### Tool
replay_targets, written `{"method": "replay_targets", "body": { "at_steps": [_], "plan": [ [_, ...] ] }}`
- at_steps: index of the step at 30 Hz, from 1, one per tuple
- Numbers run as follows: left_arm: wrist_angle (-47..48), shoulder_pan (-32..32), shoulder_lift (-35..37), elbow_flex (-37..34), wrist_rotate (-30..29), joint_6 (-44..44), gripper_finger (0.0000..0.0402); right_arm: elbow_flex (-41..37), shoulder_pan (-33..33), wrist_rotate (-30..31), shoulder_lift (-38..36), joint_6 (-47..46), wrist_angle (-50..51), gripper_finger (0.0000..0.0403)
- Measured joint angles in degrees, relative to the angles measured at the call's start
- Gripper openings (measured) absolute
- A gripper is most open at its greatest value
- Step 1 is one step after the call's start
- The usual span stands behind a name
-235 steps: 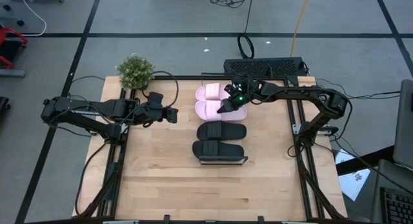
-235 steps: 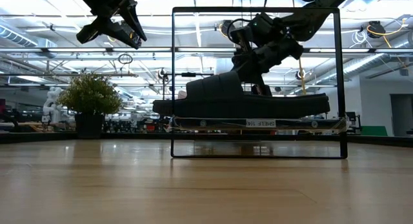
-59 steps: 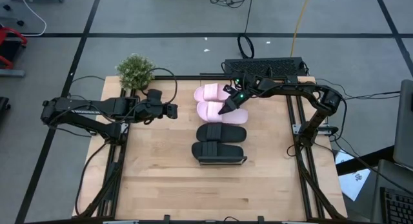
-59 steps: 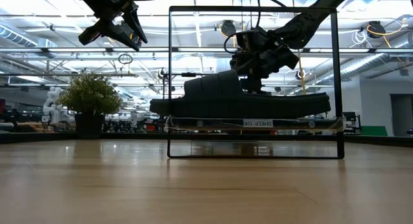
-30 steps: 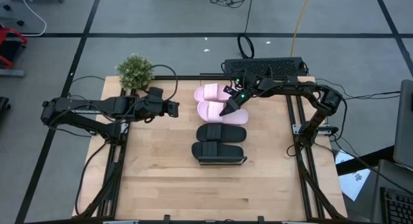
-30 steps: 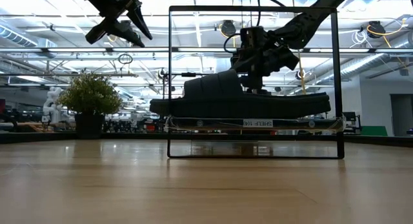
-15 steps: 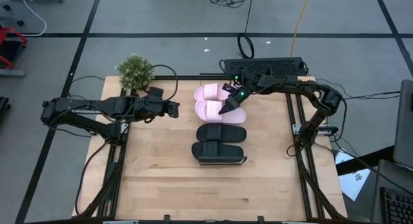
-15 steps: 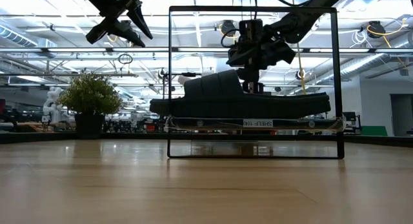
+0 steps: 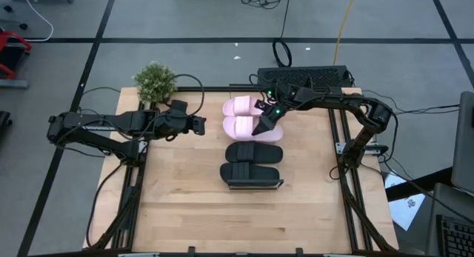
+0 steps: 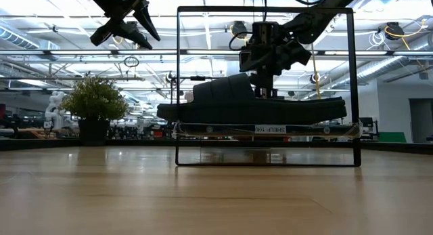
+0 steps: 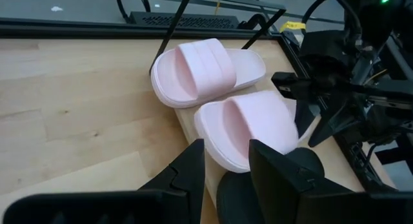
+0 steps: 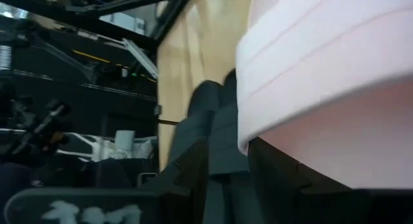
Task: Pick and place slides into the shelf
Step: Put the pink slipper on the shelf
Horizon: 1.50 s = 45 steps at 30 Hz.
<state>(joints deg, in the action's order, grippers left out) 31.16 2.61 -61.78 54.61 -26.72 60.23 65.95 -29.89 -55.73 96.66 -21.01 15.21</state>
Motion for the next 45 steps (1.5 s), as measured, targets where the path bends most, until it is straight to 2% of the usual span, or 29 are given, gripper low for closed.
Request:
{"method": "replay_targets", "body": {
  "at_steps": [8, 26, 33, 36, 41, 45],
  "plan": [
    [-0.1, 0.0, 0.0, 0.0, -0.2, 0.0, 0.0115, 0.0, -0.4, 2.6, 0.0, 3.8, 4.0, 0.01],
    [-0.2, 0.0, 0.0, 0.0, -0.3, 0.0, 0.0115, 0.0, -0.5, 6.1, 0.0, 3.8, 4.0, 0.01],
    [-0.1, 0.0, 0.0, 0.0, -0.3, 0.0, 0.0115, 0.0, -2.4, 7.1, -3.9, 4.5, 7.6, 0.01],
    [-0.1, 0.0, 0.0, 0.0, -0.1, 0.0, 0.0115, 0.0, -3.1, 11.4, -7.1, 7.5, 14.2, 0.01],
    [-0.4, 0.0, 0.0, 0.0, 1.2, -0.4, 0.0115, 0.0, -2.5, 23.7, -11.9, 14.0, 30.9, 0.01],
    [-1.8, 0.0, 0.0, 0.0, 1.2, -1.6, 0.0115, -0.1, -1.0, 29.0, -13.0, 14.9, 37.0, 0.01]
  ]
}}
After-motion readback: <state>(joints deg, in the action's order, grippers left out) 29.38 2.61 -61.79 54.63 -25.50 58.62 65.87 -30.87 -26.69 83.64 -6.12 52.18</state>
